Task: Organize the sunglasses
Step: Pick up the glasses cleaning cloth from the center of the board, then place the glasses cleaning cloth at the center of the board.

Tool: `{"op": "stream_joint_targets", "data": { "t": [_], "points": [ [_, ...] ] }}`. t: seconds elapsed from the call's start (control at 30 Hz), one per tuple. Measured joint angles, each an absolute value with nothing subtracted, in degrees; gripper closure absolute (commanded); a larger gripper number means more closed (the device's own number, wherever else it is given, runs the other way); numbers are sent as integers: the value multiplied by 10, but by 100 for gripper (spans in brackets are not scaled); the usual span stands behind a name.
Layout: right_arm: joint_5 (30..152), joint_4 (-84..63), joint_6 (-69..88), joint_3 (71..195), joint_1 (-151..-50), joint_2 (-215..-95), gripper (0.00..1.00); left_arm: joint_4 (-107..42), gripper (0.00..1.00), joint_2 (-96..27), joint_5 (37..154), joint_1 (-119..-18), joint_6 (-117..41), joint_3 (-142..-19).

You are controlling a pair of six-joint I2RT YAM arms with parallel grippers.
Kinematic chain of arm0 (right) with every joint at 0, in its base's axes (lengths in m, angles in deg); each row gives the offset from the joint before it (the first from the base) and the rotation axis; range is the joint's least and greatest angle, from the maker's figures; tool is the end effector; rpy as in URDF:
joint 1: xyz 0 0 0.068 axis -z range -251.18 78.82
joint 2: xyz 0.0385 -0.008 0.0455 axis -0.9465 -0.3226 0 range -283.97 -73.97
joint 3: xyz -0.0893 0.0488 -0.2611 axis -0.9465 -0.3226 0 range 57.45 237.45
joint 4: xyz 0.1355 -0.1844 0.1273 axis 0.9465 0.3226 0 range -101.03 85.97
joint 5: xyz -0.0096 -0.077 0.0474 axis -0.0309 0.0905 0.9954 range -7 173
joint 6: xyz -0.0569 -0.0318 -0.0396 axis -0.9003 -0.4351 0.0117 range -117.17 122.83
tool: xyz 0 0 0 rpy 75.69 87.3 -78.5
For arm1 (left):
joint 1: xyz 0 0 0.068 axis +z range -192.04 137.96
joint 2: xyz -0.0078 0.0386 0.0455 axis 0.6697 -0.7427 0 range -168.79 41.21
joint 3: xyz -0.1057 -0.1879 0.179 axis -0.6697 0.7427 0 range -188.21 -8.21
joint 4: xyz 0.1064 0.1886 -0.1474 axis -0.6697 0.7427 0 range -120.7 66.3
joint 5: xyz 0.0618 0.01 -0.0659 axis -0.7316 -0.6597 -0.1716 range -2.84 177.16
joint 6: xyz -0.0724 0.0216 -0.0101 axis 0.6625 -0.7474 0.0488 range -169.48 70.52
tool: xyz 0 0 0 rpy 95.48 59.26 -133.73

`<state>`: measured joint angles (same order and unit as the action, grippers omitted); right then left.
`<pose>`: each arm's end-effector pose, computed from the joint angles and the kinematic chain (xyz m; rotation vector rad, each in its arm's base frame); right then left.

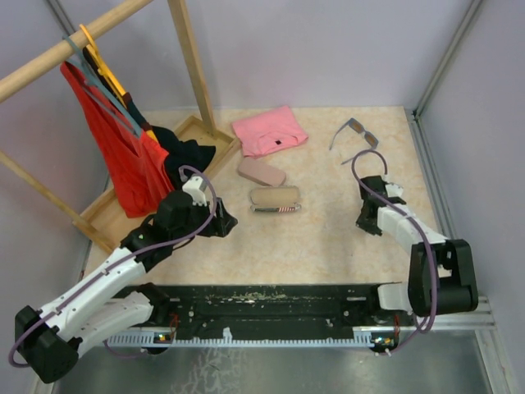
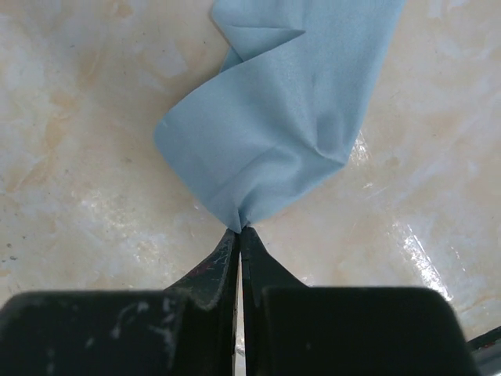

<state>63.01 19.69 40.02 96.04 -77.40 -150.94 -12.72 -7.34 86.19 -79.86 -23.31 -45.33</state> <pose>0.2374 0.0036 0.1469 0.7952 2.5459 -0.2545 0.1693 -0.1301 0.2594 0.2078 2.1426 -0.6509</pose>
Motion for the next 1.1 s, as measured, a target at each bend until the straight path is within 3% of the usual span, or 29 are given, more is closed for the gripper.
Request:
{"op": "stream_joint_targets", "data": {
  "t": [0.2,0.57,0.9,1.1],
  "points": [
    [628,220,369,968,-814,-1439,100,-129,20,-73,867,-799,-220,-445],
    [694,285,368,1105,-1122,-1428,100,-131,21,-36,864,-799,-197,-443],
    [871,288,308,1118,-1174,-1434,100,-124,23,12,851,-799,-188,-436],
    [950,260,279,1193,-1206,-1481,100,-121,23,12,850,-799,-185,-436]
  ]
}}
